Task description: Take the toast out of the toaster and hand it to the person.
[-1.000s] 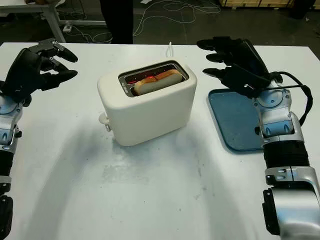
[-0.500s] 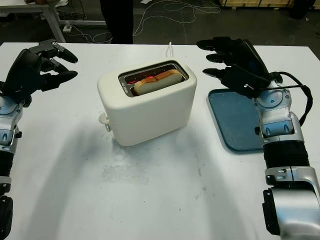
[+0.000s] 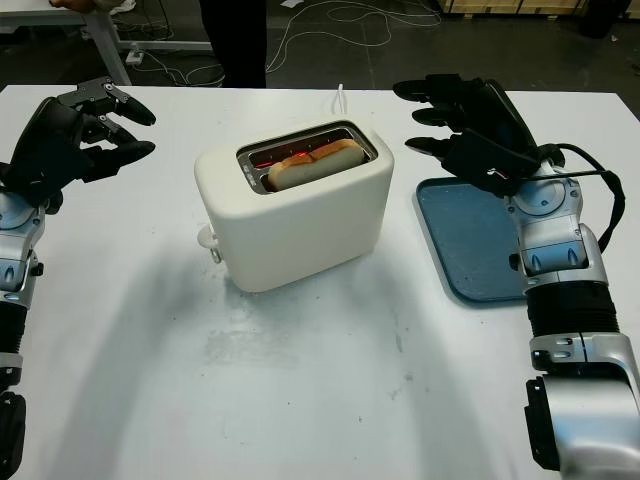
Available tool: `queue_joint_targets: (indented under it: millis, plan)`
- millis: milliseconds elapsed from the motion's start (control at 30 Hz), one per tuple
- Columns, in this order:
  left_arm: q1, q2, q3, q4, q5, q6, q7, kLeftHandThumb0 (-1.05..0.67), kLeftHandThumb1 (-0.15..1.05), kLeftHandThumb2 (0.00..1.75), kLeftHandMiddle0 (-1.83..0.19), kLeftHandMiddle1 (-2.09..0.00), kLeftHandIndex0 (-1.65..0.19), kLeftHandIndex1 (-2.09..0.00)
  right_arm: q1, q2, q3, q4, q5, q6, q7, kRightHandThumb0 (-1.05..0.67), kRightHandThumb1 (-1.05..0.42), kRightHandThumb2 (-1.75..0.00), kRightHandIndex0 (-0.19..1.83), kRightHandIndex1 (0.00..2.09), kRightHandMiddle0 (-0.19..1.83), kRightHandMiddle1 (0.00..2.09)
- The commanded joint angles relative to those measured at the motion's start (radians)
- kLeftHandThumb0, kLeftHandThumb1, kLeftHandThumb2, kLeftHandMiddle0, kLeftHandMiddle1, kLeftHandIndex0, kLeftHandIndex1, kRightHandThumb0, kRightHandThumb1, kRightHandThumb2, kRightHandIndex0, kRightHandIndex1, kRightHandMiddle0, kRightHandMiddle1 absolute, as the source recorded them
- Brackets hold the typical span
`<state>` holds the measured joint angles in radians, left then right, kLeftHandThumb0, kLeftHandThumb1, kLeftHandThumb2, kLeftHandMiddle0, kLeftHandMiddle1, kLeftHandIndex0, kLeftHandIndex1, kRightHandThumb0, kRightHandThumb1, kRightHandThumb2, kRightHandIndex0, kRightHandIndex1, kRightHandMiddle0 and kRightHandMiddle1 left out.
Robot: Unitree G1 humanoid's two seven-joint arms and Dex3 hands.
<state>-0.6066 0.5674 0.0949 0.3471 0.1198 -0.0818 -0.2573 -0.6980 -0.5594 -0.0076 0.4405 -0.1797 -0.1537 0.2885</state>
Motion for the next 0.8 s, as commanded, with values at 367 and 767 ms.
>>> queue_joint_targets:
  millis: [367, 767]
  plan:
    - [0.002, -0.003, 0.01, -0.003, -0.019, 0.001, -0.002, -1.05, 0.92, 0.08, -0.46, -1.36, -0.43, -1.23, -0.002, 0.0, -0.004, 0.011, 0.003, -0.022, -0.007, -0.07, -0.92, -0.02, 0.79, 0.01, 0.71, 0.01]
    - [0.004, 0.009, 0.0, -0.003, -0.003, -0.013, 0.002, -1.05, 0.92, 0.12, -0.47, -1.33, -0.42, -1.22, -0.004, 0.0, -0.003, 0.011, 0.002, -0.021, -0.004, -0.1, -0.92, -0.03, 0.79, 0.01, 0.71, 0.0]
